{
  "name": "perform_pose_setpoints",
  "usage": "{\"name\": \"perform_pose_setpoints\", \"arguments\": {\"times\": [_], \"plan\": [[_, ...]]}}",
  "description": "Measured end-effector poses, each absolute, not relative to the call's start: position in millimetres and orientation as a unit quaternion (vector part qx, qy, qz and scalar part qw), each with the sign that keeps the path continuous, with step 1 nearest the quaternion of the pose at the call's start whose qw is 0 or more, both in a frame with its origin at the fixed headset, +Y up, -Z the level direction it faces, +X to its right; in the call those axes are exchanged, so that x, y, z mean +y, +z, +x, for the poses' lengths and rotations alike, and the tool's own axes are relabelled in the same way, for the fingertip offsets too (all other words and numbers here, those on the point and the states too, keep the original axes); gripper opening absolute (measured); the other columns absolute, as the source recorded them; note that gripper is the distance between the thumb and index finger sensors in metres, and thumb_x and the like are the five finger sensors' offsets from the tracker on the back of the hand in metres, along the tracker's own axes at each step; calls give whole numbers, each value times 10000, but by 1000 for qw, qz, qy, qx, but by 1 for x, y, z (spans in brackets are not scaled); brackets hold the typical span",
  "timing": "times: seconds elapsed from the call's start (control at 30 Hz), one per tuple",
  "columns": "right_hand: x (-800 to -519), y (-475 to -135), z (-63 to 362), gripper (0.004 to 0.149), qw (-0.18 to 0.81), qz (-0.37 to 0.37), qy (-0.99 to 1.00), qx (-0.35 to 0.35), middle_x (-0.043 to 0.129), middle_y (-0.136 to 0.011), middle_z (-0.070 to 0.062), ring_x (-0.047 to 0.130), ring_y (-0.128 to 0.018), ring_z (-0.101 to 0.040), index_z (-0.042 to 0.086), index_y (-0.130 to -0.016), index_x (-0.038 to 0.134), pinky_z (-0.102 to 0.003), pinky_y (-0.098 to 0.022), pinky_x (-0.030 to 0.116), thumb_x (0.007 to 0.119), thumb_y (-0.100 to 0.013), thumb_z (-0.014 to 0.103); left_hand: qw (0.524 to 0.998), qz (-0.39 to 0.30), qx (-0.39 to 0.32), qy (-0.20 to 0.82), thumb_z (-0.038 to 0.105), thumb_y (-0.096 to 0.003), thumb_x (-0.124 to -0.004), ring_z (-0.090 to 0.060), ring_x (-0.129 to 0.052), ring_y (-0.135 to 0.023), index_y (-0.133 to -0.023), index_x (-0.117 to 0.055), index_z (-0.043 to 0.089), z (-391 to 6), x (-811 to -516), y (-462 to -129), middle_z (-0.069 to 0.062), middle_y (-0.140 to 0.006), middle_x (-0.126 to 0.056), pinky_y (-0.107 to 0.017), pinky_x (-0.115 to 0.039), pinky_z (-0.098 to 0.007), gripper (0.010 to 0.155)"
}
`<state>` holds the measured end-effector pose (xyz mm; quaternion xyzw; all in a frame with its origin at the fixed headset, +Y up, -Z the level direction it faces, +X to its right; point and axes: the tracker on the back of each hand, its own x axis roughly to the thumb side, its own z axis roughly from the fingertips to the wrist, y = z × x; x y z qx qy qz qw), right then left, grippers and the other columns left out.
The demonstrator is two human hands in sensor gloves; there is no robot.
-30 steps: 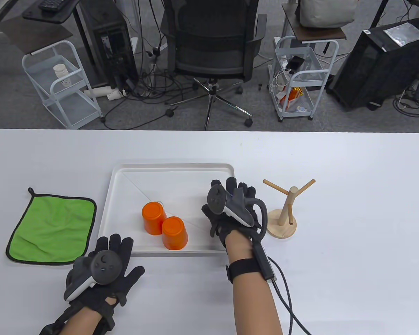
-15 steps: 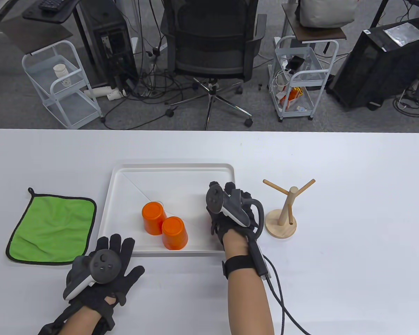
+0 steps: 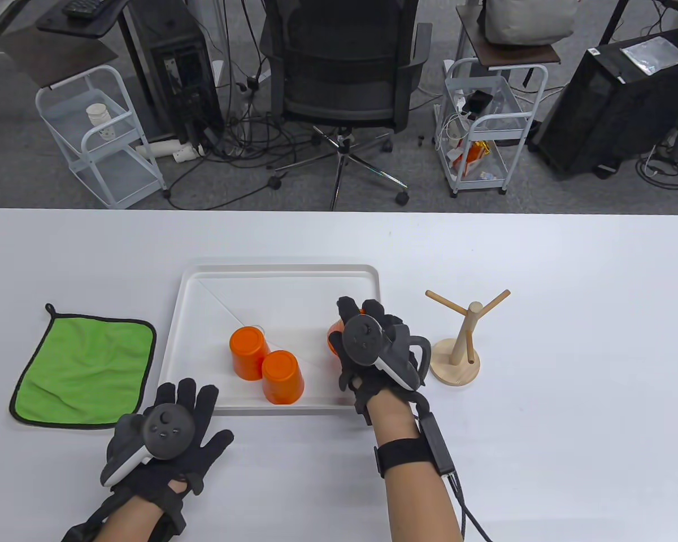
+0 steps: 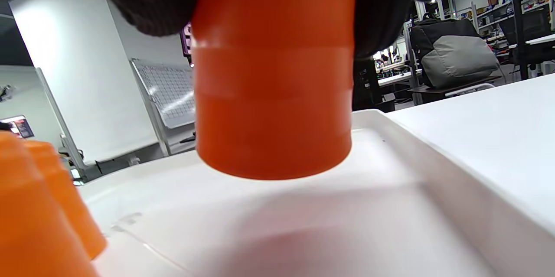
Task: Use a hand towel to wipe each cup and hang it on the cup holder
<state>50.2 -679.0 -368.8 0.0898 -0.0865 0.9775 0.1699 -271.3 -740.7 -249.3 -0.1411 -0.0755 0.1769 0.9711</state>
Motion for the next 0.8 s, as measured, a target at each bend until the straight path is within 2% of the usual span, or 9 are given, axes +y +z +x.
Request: {"name": "perform_pose_setpoints", "arguments": {"times": [0.4, 0.8], "plan": [[-675, -309, 71, 718, 274, 129, 947, -106, 687, -959, -294, 898, -639, -451, 115, -1022, 414, -648, -611, 654, 672, -487, 519, 971, -136, -72, 180, 683, -417, -551, -471, -91, -1032, -1087, -229, 250, -273, -741, -248, -135, -1162, -120, -717, -255, -698, 860], [-685, -258, 72, 737, 377, 180, 902, -111, 774, -901, -283, 958, -557, -432, 60, -999, 436, -629, -567, 717, 654, -492, 548, 972, -125, -69, 187, 680, -415, -554, -473, -98, -1030, -1086, -236, 245, -276, -738, -245, -139, -1161, -133, -712, -259, -700, 861]]}}
